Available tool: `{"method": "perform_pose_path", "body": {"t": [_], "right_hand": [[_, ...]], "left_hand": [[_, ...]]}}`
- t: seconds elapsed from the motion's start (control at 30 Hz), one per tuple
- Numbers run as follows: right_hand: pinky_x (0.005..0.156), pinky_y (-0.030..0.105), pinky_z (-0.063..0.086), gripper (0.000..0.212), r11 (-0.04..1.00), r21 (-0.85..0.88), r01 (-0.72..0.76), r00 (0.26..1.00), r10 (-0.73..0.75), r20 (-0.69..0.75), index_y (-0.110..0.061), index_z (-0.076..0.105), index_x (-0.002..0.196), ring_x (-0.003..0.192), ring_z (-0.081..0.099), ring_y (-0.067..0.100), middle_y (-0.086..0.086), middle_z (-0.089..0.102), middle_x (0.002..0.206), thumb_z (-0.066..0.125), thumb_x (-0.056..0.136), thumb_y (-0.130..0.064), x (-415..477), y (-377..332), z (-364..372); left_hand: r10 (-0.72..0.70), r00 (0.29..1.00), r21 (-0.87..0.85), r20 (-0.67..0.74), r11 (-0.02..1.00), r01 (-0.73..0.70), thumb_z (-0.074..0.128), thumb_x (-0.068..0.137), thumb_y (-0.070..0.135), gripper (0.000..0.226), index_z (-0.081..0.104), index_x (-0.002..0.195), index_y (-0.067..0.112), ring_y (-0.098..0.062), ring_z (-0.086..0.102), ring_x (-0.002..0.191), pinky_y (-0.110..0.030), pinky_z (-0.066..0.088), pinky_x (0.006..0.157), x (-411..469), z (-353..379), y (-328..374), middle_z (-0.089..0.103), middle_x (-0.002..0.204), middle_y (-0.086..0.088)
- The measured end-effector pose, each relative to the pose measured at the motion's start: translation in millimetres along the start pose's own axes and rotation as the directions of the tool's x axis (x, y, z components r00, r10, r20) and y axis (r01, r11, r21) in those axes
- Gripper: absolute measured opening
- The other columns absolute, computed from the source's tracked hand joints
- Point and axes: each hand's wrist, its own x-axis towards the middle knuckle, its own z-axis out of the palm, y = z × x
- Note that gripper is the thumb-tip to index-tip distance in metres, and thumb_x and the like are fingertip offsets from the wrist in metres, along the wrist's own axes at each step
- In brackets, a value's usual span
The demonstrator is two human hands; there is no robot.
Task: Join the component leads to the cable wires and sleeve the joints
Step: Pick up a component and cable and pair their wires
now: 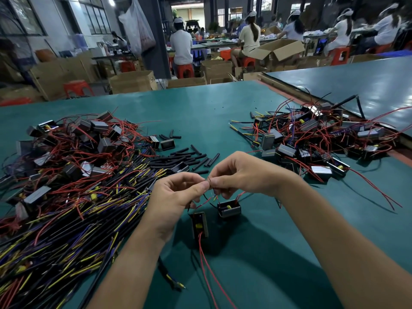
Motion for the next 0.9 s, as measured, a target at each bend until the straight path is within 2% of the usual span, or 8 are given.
{"method": "perform_pose_path", "body": {"t": [0.13,0.3,0.4,0.67,0.77,0.83,0.9], "right_hand": [[0.063,0.02,0.052,0.017,0.998,0.069,0.002,1.0,-0.004,0.019,-0.015,0.072,0.082,0.06,0.06,0.008,-0.002,0.067,0.069,0.063,0.094,-0.009,-2.0,-0.1,-1.9],[0.065,0.022,0.054,0.013,0.996,0.084,-0.031,0.999,0.027,0.043,-0.011,0.073,0.085,0.061,0.06,0.011,-0.001,0.067,0.07,0.063,0.094,-0.011,-3.4,-0.2,-4.5],[0.066,0.023,0.054,0.014,0.995,0.094,-0.044,0.998,0.039,0.055,-0.01,0.071,0.084,0.063,0.059,0.014,0.001,0.067,0.071,0.062,0.095,-0.012,-3.4,-1.6,-6.7],[0.068,0.026,0.053,0.012,0.989,0.144,0.012,0.997,-0.024,0.077,-0.008,0.066,0.083,0.065,0.058,0.014,0.004,0.065,0.076,0.061,0.094,-0.004,-4.2,-0.6,-8.8],[0.068,0.027,0.054,0.013,0.986,0.164,0.036,0.998,-0.044,0.043,-0.006,0.065,0.083,0.066,0.058,0.013,0.002,0.066,0.075,0.06,0.094,-0.003,-2.9,-1.8,-8.6],[0.068,0.027,0.054,0.01,0.985,0.166,0.048,0.999,-0.051,0.017,-0.001,0.065,0.086,0.066,0.057,0.012,-0.002,0.068,0.073,0.059,0.095,-0.002,-2.8,-2.3,-7.9],[0.068,0.025,0.054,0.01,0.983,0.174,0.064,0.998,-0.06,-0.025,0.005,0.066,0.09,0.066,0.058,0.011,-0.003,0.07,0.072,0.06,0.094,-0.003,-2.4,-2.1,-7.2]], "left_hand": [[-0.031,0.999,-0.012,-0.022,0.999,0.03,0.08,0.056,0.03,0.023,0.075,0.072,0.015,-0.011,0.048,0.052,-0.02,0.042,0.05,-1.4,0.4,3.4,0.063,0.066,-0.002],[-0.053,0.996,-0.014,-0.069,0.999,0.052,0.075,0.073,0.015,0.003,0.076,0.075,0.017,-0.013,0.049,0.054,-0.02,0.043,0.05,-2.0,0.8,4.5,0.064,0.067,-0.002],[-0.07,0.993,-0.026,-0.092,0.997,0.067,0.067,0.085,0.008,0.012,0.077,0.08,0.013,-0.013,0.048,0.053,-0.019,0.041,0.049,-1.6,1.1,5.8,0.061,0.065,-0.003],[-0.125,0.99,-0.064,-0.063,0.991,0.121,0.061,0.089,0.014,0.021,0.078,0.077,0.018,-0.01,0.054,0.059,-0.018,0.045,0.051,-2.7,1.2,9.7,0.065,0.07,0.0],[-0.147,0.988,-0.092,-0.037,0.985,0.143,0.062,0.086,0.017,0.018,0.078,0.077,0.018,-0.009,0.057,0.061,-0.018,0.047,0.053,-2.1,-0.3,11.5,0.066,0.072,0.001],[-0.164,0.986,-0.12,-0.018,0.98,0.161,0.066,0.075,0.024,0.013,0.078,0.076,0.018,-0.008,0.058,0.061,-0.018,0.048,0.053,-2.4,-0.2,12.8,0.067,0.072,0.001],[-0.17,0.985,-0.141,-0.01,0.976,0.167,0.067,0.067,0.03,0.018,0.078,0.075,0.018,-0.008,0.059,0.062,-0.018,0.049,0.053,-2.0,-1.0,12.6,0.068,0.072,0.001]]}}
